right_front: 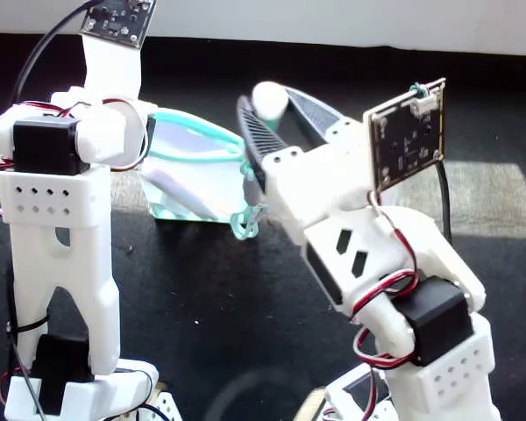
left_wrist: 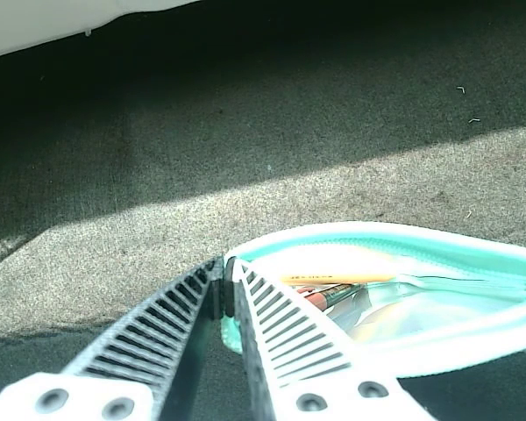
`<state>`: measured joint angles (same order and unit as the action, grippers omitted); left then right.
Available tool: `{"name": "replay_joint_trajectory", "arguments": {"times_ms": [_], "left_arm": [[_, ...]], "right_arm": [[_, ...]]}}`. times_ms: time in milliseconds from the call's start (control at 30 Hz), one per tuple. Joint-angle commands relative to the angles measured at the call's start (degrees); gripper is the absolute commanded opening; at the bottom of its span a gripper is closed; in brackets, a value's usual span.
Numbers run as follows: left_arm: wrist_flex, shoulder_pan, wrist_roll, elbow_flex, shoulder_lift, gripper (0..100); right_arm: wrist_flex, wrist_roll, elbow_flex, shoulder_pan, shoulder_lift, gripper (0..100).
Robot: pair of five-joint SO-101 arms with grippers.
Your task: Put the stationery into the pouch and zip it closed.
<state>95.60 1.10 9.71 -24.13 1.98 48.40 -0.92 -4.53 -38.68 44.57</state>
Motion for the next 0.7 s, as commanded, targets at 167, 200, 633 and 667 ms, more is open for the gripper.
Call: {"name": "replay_joint_trajectory", "arguments": {"times_ms": [167, 200, 633, 667], "left_arm": [[3.25, 1.71, -0.7, 1.1, -0.92, 1], [3.34, 1.71, -0.7, 1.1, -0.92, 1], [4.13, 1.71, -0.7, 1.01, -0.92, 1], [4.04, 1.71, -0.7, 1.01, -0.92, 1]], "right_arm": [[-6.9, -0.44, 0.84, -4.0, -10.07, 0.6], [-7.69, -0.35, 0.84, -4.0, -11.12, 0.6], [-11.21, -0.26, 0.4, -3.74, -23.43, 0.6], [-11.21, -0.26, 0.4, -3.82, -24.04, 0.6]]}}
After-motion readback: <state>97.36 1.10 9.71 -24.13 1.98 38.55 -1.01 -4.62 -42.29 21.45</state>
